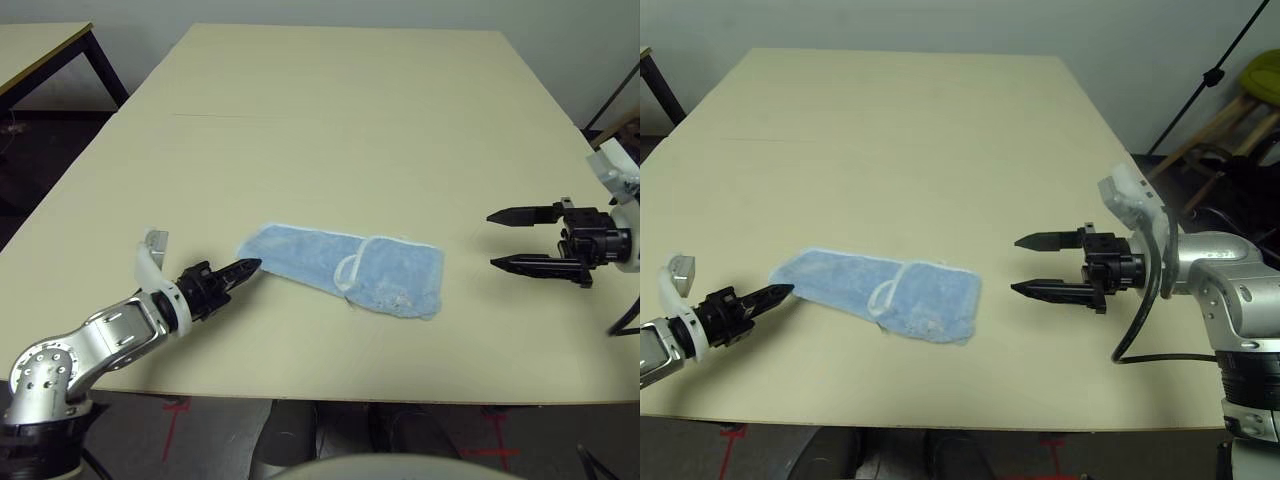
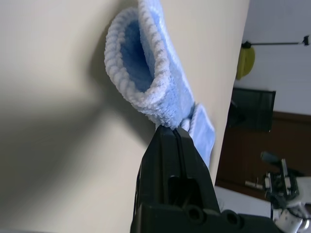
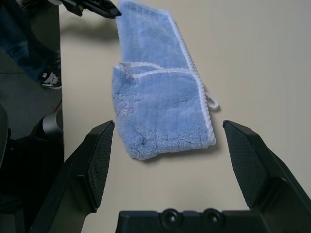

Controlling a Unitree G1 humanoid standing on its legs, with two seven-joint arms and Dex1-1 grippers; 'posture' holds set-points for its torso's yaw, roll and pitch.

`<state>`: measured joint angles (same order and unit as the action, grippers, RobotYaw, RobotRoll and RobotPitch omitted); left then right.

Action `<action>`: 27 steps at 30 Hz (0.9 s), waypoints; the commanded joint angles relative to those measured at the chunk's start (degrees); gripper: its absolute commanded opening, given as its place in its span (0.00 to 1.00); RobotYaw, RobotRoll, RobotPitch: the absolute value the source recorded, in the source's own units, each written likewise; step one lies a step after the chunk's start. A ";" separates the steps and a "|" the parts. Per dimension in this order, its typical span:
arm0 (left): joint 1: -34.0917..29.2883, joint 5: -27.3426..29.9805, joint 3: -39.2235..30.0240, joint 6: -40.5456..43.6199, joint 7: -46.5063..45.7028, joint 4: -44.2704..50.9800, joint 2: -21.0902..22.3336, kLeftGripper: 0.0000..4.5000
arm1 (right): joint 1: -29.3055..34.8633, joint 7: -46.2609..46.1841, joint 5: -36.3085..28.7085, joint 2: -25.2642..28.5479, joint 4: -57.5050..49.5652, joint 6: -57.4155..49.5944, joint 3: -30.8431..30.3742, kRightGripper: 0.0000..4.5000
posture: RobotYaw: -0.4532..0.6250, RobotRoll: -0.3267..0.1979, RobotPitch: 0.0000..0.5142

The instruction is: Fold the towel and set it aside.

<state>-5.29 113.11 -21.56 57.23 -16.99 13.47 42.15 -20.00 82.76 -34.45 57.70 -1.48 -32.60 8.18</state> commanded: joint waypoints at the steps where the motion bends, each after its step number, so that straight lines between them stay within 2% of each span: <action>1: -1.65 -0.11 -1.39 2.02 3.44 -0.50 2.03 0.00 | 0.57 0.68 0.04 0.63 0.23 0.47 0.19 1.00 | 0.55 0.62 0.22; 5: -1.23 -0.11 -1.08 1.98 5.18 -0.94 3.31 0.00 | 1.08 1.12 -0.01 1.15 0.43 0.43 0.61 1.00 | 0.54 0.62 0.22; 7: 1.56 -0.11 0.21 1.30 5.46 -0.40 3.02 0.00 | 1.28 1.52 -0.11 1.56 0.46 0.17 0.70 1.00 | 0.54 0.62 0.22; 10: 8.53 -0.11 4.61 1.87 6.77 1.81 3.18 0.00 | 1.78 2.01 -0.64 2.43 0.17 -0.52 1.04 1.00 | 0.54 0.62 0.22; 13: 17.68 -0.52 12.03 3.82 8.34 3.16 3.92 0.00 | 2.31 2.31 -0.93 3.27 0.23 -1.09 1.69 1.00 | 0.54 0.62 0.22; 15: 24.09 -3.39 17.13 5.75 10.91 2.94 2.56 0.00 | 2.78 2.38 -0.92 3.75 0.39 -1.07 2.19 1.00 | 0.53 0.62 0.22; 18: 32.68 -10.61 24.12 9.22 16.91 1.40 -0.39 0.00 | 3.79 2.22 -1.28 4.42 -0.01 -1.42 3.34 1.00 | 0.51 0.62 0.22; 21: 37.46 -17.76 29.37 12.29 23.99 -0.41 -3.14 0.00 | 5.68 1.87 -1.89 5.08 -1.00 -1.98 4.87 1.00 | 0.50 0.62 0.23; 24: 40.17 -30.28 37.26 13.65 34.17 0.29 -3.72 0.00 | 7.91 1.36 -2.39 5.50 -2.10 -2.57 6.74 1.00 | 0.48 0.62 0.23; 27: 43.32 -43.46 45.36 10.63 44.40 -1.52 -4.69 0.00 | 10.17 0.73 -2.95 5.56 -3.43 -3.12 8.46 1.00 | 0.46 0.62 0.23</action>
<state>36.68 76.63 19.93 69.43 22.22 13.00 37.60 -10.61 83.85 -36.37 62.60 -3.38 -35.19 15.27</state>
